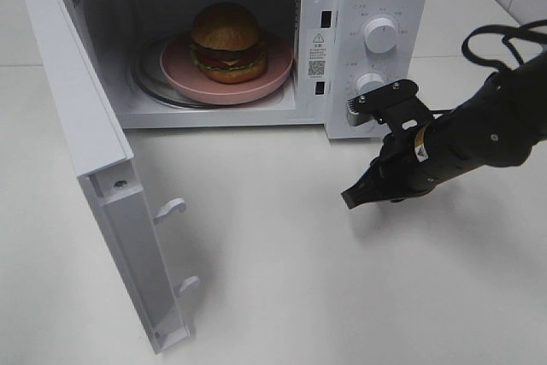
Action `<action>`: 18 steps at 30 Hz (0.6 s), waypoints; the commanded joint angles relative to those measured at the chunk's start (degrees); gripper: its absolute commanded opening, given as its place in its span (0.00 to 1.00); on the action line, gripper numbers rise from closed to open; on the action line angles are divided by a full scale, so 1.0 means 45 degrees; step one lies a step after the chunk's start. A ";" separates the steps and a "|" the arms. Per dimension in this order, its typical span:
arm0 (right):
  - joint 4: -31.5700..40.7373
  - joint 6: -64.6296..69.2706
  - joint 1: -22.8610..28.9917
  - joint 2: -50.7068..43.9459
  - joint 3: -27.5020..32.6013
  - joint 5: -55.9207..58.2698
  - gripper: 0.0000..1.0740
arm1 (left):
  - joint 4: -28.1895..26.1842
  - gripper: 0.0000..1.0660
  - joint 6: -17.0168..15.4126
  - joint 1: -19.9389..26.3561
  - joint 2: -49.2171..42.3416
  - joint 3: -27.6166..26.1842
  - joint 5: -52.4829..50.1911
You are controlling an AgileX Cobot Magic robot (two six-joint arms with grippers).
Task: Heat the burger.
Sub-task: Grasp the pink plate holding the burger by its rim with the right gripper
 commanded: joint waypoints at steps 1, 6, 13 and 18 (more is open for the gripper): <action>0.0331 0.0102 0.0038 -0.0751 -0.0789 0.3107 0.11 | -0.0025 0.00 -0.0102 0.0025 -0.0255 0.0025 -0.0153; 0.2610 -0.1120 0.0038 -0.1273 -0.1541 0.4813 0.11 | -0.0025 0.00 -0.0102 0.0025 -0.0255 0.0025 -0.0153; 0.8111 -0.6595 0.0038 -0.1375 -0.2521 0.7003 0.11 | -0.0025 0.00 -0.0102 0.0025 -0.0255 0.0025 -0.0153; 1.1625 -1.0886 0.0038 -0.1375 -0.3158 0.8569 0.13 | -0.0025 0.00 -0.0102 0.0025 -0.0255 0.0025 -0.0153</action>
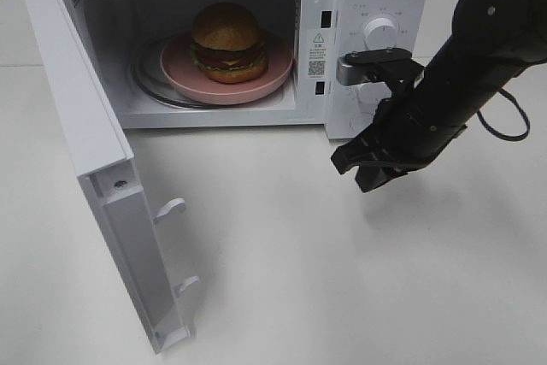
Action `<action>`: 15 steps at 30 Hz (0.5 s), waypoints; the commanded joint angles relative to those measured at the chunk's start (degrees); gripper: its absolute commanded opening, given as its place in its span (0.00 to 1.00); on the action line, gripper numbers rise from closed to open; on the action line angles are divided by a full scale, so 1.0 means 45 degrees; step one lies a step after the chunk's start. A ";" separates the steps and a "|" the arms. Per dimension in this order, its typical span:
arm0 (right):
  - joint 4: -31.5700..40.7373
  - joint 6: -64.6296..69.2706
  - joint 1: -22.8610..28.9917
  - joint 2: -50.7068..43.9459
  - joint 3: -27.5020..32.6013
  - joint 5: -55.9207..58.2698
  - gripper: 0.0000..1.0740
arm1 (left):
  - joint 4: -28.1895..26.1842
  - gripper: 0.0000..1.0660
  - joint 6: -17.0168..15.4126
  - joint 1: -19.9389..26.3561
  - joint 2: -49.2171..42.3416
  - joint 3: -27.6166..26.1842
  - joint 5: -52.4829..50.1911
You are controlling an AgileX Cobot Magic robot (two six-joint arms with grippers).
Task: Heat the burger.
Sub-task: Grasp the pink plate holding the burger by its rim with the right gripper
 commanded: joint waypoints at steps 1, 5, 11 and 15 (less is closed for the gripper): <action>0.2737 -0.3667 0.0038 -0.0076 -0.0509 0.1057 0.15 | -0.0025 0.00 -0.0102 0.0025 -0.0255 0.0025 -0.0153; 0.3400 -0.5666 0.0140 -0.0076 -0.0611 0.0828 0.21 | -0.0025 0.00 -0.0102 0.0025 -0.0255 0.0025 -0.0153; 0.3349 -0.7729 0.0955 -0.0064 -0.0611 0.0688 0.29 | -0.0025 0.00 -0.0102 0.0025 -0.0255 0.0025 -0.0153; 0.2928 -0.8773 0.1706 -0.0051 -0.0611 -0.0280 0.38 | -0.0025 0.00 -0.0102 0.0025 -0.0255 0.0025 -0.0153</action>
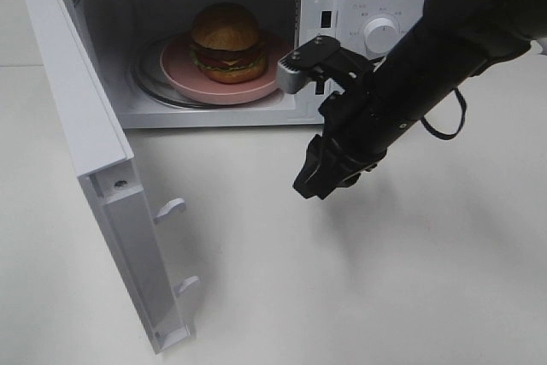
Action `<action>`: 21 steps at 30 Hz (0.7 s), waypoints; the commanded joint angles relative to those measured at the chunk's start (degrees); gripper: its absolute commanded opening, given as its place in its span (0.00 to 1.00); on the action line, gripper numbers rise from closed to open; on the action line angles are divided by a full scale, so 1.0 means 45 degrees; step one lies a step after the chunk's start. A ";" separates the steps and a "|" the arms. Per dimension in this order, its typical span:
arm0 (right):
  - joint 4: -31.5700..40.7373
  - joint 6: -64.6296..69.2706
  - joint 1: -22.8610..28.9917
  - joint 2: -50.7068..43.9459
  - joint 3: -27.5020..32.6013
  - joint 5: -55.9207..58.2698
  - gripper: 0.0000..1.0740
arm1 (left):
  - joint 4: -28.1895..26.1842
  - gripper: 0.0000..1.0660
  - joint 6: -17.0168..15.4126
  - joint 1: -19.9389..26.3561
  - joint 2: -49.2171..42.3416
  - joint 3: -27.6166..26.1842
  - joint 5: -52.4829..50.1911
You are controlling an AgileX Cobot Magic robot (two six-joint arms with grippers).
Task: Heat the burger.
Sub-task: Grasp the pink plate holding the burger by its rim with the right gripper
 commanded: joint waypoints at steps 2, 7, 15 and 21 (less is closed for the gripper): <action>-0.0535 -0.1159 0.0738 -0.0038 -0.0127 -0.1057 0.39 | -0.0025 0.00 -0.0102 0.0025 -0.0255 0.0025 -0.0153; -0.1655 -0.1171 0.1095 -0.0038 -0.0637 -0.1248 0.39 | -0.0025 0.00 -0.0102 0.0025 -0.0255 0.0025 -0.0153; -0.3400 -0.1859 0.1974 0.0166 -0.2228 -0.2037 0.52 | -0.0025 0.00 -0.0102 0.0025 -0.0255 0.0025 -0.0153; -0.5258 -0.1642 0.2636 0.0929 -0.3170 -0.2534 0.54 | -0.0025 0.00 -0.0089 0.0025 -0.0255 0.0025 -0.0153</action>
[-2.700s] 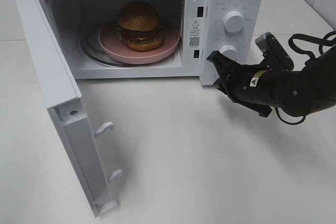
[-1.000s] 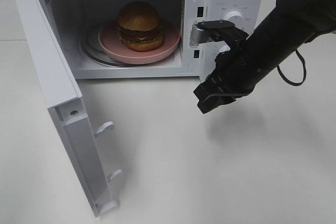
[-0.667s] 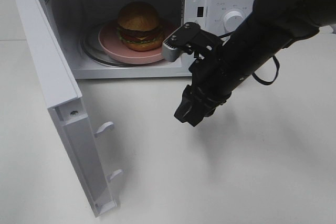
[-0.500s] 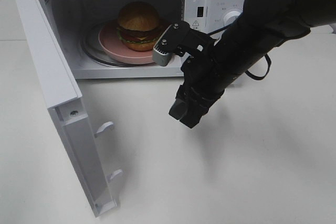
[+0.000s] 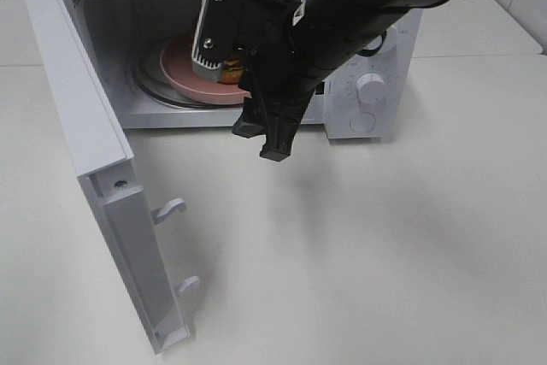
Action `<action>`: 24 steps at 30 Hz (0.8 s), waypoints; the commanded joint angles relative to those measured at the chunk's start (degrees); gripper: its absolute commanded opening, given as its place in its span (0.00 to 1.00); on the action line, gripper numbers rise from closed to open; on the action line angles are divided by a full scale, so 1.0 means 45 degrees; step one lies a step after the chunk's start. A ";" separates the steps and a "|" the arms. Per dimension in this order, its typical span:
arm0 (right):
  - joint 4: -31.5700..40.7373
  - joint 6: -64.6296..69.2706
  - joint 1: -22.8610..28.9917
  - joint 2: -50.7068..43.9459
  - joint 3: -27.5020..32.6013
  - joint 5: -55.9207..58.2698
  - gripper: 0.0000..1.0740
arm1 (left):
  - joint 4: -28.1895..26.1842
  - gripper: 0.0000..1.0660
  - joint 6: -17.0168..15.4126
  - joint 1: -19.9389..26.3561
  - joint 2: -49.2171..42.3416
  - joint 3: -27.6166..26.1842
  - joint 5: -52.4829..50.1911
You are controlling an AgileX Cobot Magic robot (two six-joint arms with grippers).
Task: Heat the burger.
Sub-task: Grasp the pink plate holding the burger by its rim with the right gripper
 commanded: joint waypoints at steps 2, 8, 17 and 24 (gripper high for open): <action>-0.1579 0.0331 0.0471 0.0777 -0.0853 -0.0191 0.54 | -0.0025 0.00 -0.0089 0.0025 -0.0255 0.0025 -0.0153; -0.3361 0.1821 0.0726 0.1897 -0.2088 -0.0127 0.54 | -0.0025 0.00 -0.0089 0.0025 -0.0255 0.0025 -0.0153; -0.4189 0.2827 0.0726 0.3374 -0.3591 -0.0127 0.54 | -0.0025 0.00 -0.0089 0.0025 -0.0255 0.0025 -0.0153; -0.4253 0.2928 0.0726 0.4316 -0.4558 0.0242 0.54 | -0.0025 0.00 -0.0089 0.0025 -0.0255 0.0025 -0.0153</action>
